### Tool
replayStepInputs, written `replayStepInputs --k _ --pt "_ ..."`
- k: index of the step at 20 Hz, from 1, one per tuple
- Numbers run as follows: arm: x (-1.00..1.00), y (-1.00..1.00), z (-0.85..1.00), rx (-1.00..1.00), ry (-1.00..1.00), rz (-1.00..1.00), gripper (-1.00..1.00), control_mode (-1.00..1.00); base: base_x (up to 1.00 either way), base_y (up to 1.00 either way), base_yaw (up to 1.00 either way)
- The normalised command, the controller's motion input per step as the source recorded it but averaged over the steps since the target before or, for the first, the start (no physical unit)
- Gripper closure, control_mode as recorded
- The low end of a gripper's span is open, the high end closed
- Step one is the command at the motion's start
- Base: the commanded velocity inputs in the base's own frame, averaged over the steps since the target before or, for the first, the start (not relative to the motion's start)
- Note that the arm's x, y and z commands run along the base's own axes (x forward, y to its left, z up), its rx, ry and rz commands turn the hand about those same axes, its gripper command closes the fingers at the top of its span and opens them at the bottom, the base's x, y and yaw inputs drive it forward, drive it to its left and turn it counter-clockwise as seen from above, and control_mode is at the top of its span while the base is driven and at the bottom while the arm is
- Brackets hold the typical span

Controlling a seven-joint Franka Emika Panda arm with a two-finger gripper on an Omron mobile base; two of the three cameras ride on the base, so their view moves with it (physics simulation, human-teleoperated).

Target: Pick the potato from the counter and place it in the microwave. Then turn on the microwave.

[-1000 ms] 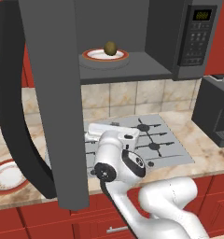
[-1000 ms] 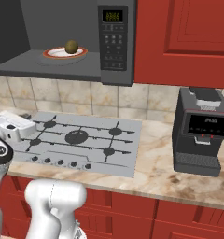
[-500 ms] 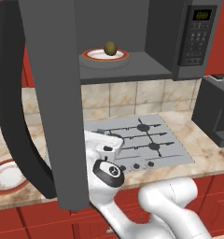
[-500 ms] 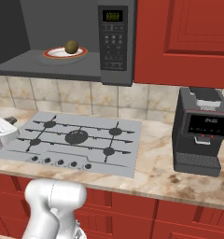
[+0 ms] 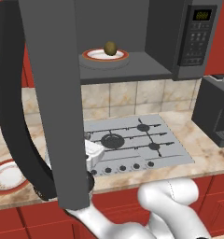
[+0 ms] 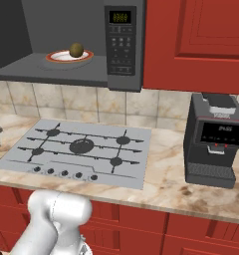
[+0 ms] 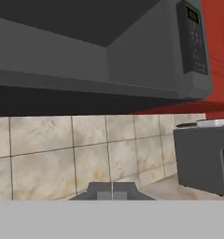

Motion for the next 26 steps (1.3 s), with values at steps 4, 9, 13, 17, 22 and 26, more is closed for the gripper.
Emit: replayStepInputs --k 4,9,13,17,22,26 --pt "-0.08 0.52 0.0 0.0 -0.07 -0.17 1.0 -1.0 0.0 0.0 0.0" --pt "-0.07 0.44 -0.08 0.0 -0.07 -0.16 1.0 -1.0 0.0 0.0 0.0" --pt "-0.07 0.48 -0.12 0.0 -0.08 -0.15 1.0 -1.0 0.0 0.0 0.0" --pt "-0.19 0.43 -0.01 0.0 -0.09 -0.14 1.0 -1.0 0.0 0.0 0.0" --pt "-0.26 0.39 0.0 -0.01 -0.11 -0.14 1.0 -1.0 0.0 0.0 0.0" --pt "-0.37 0.29 0.0 0.0 -0.09 -0.13 1.0 -1.0 0.0 0.0 0.0"
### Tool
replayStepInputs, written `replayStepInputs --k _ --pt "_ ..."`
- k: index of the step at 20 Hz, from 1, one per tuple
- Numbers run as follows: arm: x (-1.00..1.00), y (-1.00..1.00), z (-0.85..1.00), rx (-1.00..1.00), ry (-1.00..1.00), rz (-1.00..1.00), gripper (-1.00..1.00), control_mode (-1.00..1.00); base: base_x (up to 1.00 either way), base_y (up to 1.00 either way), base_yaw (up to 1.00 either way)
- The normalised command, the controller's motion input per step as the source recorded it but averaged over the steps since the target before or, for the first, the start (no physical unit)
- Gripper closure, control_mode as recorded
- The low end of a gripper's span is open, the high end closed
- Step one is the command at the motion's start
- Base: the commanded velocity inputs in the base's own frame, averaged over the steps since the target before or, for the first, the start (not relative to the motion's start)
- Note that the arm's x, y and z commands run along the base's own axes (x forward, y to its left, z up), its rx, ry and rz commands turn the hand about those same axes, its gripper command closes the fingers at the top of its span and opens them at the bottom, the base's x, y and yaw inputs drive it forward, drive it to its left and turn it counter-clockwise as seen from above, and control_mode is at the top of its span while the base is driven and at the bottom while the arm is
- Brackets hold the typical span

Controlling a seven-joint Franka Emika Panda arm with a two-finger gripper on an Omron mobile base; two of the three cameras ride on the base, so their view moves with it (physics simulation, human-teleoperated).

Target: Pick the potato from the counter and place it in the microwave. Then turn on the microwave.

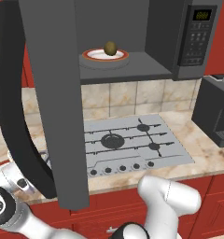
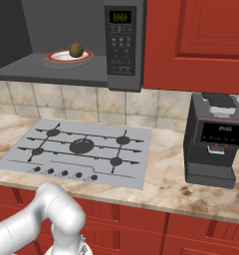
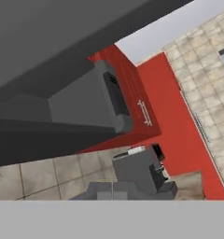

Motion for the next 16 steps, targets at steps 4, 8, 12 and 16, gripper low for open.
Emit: replayStepInputs --k 4,8,12,16 --pt "-0.55 0.11 0.1 -0.03 -0.02 -0.14 1.0 -1.0 0.0 0.0 0.0" --pt "-0.55 0.11 0.42 -0.12 0.0 -0.14 1.0 -1.0 0.0 0.0 0.0" --pt "-0.38 0.15 0.43 -0.17 0.0 -0.15 1.0 -1.0 0.0 0.0 0.0" --pt "-0.24 0.06 0.18 -0.16 0.01 -0.13 1.0 -1.0 0.0 0.0 0.0"
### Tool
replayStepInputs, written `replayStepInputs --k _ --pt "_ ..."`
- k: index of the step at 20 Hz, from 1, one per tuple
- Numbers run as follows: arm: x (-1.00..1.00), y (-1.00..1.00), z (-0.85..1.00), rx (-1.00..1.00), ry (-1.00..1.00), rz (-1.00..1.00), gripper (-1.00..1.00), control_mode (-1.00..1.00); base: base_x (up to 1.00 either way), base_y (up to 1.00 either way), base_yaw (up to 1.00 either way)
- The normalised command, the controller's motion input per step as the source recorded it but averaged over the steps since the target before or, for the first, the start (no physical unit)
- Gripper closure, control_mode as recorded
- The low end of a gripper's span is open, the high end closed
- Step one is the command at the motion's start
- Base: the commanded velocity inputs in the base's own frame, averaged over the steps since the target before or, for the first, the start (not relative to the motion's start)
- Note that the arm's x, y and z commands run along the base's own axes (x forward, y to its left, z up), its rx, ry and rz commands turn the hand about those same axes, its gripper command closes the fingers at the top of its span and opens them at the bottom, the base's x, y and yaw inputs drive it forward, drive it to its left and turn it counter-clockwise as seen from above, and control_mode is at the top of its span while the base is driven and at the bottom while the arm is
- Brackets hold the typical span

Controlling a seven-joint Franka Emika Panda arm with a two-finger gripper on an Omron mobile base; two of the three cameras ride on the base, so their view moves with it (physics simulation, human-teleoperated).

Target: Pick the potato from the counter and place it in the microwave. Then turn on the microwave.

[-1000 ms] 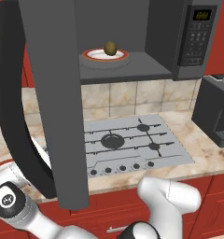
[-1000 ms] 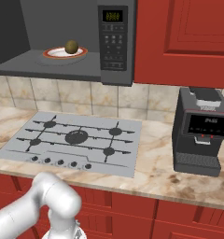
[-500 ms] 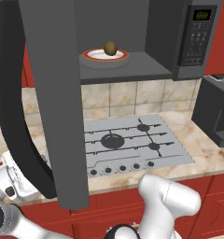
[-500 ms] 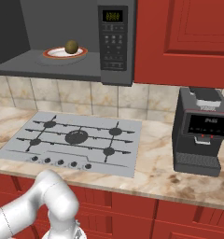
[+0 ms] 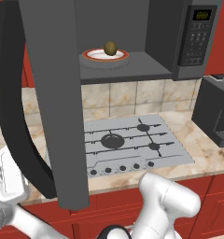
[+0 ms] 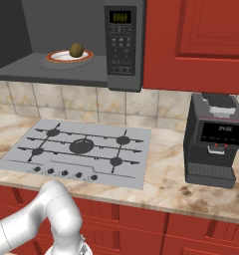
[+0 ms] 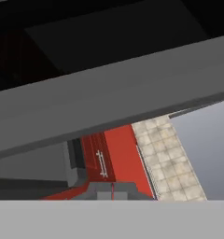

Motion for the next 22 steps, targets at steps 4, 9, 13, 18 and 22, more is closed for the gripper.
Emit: replayStepInputs --k 4,9,13,18,22 --pt "-0.14 0.0 0.0 -0.16 0.05 -0.12 1.0 -1.0 0.0 0.0 0.0" --pt "-0.07 0.0 0.0 -0.14 0.09 -0.1 1.0 -1.0 0.0 0.0 0.0" --pt "0.0 0.0 0.0 -0.08 0.17 -0.05 1.0 -1.0 0.0 0.0 0.0" --pt "0.0 0.0 0.0 -0.02 0.23 -0.01 1.0 -1.0 0.0 0.0 0.0" --pt "-0.02 0.0 0.0 0.0 0.23 0.0 1.0 -1.0 0.0 0.0 0.0"
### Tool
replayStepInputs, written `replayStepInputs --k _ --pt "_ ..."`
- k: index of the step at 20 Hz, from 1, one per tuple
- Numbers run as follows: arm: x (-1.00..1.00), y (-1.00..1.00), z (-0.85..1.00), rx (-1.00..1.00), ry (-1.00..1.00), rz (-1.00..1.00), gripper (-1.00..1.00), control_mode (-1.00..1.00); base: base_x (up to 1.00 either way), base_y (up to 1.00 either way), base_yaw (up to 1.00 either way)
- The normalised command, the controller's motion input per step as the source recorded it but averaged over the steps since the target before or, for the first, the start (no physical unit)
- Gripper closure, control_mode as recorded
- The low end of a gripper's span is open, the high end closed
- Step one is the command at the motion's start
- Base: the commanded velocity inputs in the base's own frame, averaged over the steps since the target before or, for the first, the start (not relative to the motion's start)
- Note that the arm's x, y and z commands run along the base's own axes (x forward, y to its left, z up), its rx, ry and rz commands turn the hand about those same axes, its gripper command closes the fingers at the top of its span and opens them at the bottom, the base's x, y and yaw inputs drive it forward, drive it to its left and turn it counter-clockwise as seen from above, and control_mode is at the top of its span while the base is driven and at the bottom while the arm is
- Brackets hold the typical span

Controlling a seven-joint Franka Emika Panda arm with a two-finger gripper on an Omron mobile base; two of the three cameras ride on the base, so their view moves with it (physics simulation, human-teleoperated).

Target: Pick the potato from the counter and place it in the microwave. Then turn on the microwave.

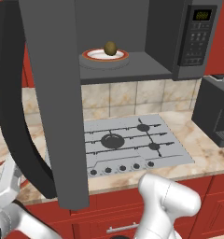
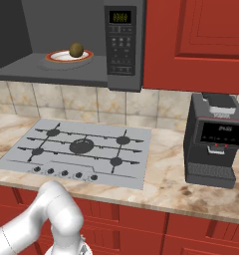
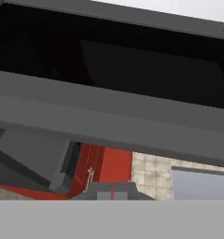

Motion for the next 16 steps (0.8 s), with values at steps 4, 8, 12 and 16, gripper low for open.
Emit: replayStepInputs --k 4,8,12,16 --pt "-0.14 -0.08 0.14 0.0 0.2 -0.03 1.0 -1.0 0.0 0.0 0.0" --pt "-0.19 -0.11 0.26 -0.05 0.18 -0.07 1.0 -1.0 0.0 0.0 0.0" --pt "-0.14 -0.07 0.3 -0.07 0.19 -0.07 1.0 -1.0 0.0 0.0 0.0" --pt "-0.08 -0.01 0.29 -0.09 0.19 -0.06 1.0 -1.0 0.0 0.0 0.0"
